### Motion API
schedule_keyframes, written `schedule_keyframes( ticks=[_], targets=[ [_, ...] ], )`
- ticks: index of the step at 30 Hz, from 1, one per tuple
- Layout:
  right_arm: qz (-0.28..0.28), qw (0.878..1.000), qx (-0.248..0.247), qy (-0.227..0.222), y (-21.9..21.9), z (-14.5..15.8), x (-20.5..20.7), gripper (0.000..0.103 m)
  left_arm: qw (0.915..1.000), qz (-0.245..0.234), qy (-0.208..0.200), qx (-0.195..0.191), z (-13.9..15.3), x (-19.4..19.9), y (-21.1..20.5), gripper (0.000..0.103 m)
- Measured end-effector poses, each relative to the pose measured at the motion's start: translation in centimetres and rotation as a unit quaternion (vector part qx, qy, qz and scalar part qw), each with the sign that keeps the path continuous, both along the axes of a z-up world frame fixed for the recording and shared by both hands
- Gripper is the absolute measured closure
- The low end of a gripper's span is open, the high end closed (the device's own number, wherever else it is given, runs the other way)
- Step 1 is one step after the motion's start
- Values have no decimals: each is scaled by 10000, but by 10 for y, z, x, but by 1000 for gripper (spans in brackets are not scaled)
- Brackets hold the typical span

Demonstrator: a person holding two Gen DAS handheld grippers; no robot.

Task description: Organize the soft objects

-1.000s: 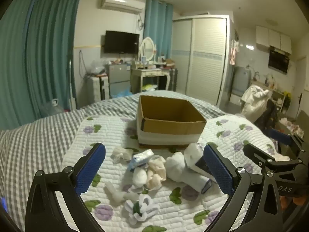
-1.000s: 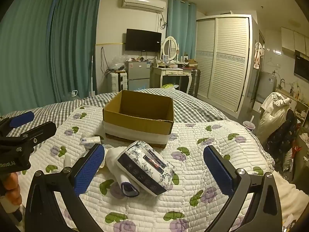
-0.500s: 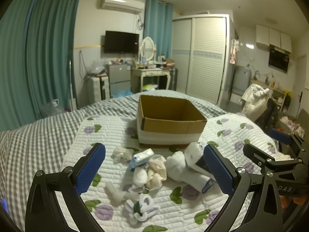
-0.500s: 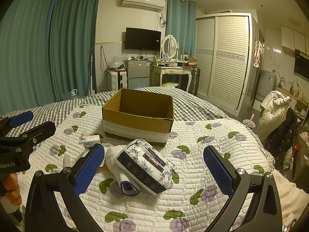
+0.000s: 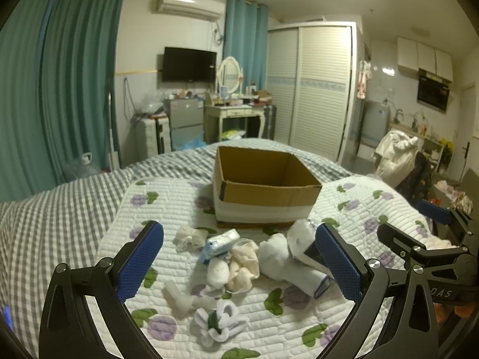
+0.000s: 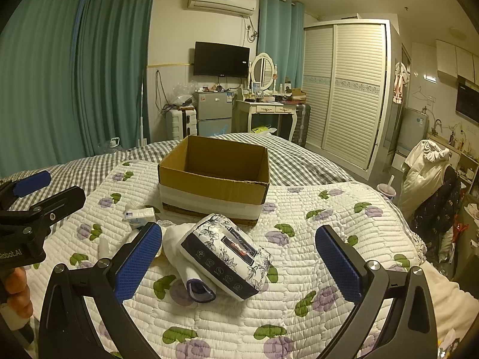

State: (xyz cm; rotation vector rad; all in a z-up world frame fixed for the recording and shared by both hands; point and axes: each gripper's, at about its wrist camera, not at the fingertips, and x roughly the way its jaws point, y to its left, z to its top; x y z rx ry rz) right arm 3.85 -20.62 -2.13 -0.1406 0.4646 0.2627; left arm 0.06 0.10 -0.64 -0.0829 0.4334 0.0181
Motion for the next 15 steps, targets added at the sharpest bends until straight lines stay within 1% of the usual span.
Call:
schedule_keyframes(
  ticks=[15],
  targets=[
    [-5, 10000, -9, 40, 0, 2, 1, 0, 10000, 5, 15, 7, 0, 0, 0, 0]
  ],
)
